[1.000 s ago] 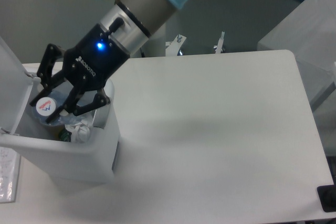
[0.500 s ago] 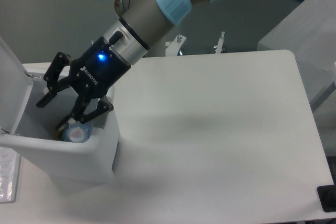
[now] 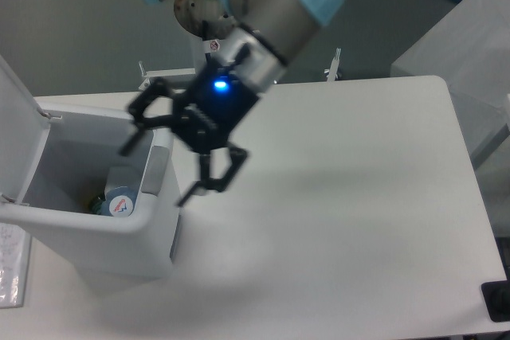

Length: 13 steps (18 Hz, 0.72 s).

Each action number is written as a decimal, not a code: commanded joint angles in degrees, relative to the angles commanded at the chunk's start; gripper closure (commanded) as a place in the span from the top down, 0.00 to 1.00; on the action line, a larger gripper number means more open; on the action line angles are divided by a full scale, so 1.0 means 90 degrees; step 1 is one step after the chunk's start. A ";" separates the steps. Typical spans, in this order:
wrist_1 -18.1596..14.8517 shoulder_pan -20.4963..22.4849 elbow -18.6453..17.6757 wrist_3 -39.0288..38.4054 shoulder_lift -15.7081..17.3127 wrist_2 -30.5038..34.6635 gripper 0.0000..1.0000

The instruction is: Place the trash in the trash can

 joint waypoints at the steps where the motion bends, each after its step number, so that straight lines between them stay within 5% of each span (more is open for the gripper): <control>1: -0.0010 0.0136 0.0059 0.0029 -0.0127 0.0174 1.00; 7: -0.0010 0.0304 0.0313 0.0780 -0.0635 0.2877 1.00; 13: -0.0117 0.0294 0.0557 0.1560 -0.1162 0.4625 1.00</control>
